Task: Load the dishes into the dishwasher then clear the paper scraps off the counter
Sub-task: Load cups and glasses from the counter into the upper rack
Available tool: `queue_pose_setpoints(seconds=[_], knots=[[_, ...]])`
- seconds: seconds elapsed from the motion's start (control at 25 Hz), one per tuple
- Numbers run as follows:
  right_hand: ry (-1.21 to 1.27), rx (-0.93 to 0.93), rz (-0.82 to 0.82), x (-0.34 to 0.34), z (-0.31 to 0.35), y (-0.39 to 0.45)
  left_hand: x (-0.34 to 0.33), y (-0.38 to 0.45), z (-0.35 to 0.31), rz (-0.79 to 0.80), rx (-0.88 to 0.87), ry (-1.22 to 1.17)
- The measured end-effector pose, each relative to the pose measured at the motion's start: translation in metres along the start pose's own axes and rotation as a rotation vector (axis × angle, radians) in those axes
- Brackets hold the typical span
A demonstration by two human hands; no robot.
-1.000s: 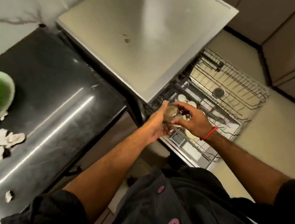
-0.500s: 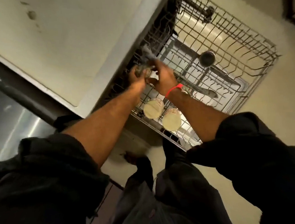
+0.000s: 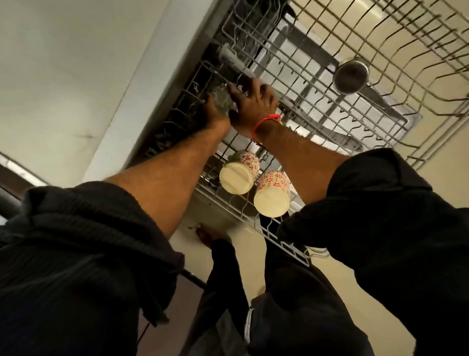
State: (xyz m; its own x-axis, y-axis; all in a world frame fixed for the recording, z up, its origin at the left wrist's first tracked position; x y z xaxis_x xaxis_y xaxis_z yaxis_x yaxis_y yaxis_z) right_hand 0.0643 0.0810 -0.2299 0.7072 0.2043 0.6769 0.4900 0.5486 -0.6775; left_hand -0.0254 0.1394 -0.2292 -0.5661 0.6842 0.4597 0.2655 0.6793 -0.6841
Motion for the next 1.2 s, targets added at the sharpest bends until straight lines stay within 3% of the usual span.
queue_pose_setpoints(seconds=[0.2, 0.52, 0.68, 0.84, 1.04, 1.2], knots=[[-0.059, 0.001, 0.045, 0.016, -0.007, -0.001, 0.009, -0.016, -0.012, 0.088, -0.007, 0.127], [0.297, 0.086, -0.254, 0.056, -0.017, -0.056, 0.051, -0.098, -0.008, 0.021, -0.078, 0.055], [0.381, 0.233, -0.140, 0.041, 0.008, -0.119, 0.085, -0.152, 0.010, 0.073, -0.221, 0.104], [0.356, 0.547, -0.161, 0.031, 0.068, -0.205, 0.145, -0.216, 0.038, -0.093, -0.477, 0.108], [0.419, 0.826, -0.200, 0.001, 0.176, -0.310, 0.239, -0.287, 0.124, -0.315, -0.570, -0.054], [0.365, 0.996, -0.114, -0.054, 0.272, -0.376, 0.319, -0.336, 0.206, -0.551, -0.558, -0.224]])
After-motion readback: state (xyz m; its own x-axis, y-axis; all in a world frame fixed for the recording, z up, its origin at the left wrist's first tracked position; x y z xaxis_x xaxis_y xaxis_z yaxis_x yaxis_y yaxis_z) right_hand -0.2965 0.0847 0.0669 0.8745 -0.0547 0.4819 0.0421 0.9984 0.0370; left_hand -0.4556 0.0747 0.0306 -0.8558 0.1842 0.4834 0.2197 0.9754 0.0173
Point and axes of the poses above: each hand's wrist, its own y-axis towards the middle knuckle, its own x-axis out of the back of the hand, z = x × y, the point moved 6 cm from there along y, towards the middle knuckle, and after that the axes turned 11 degrees about -x, right-handed, at the moved point
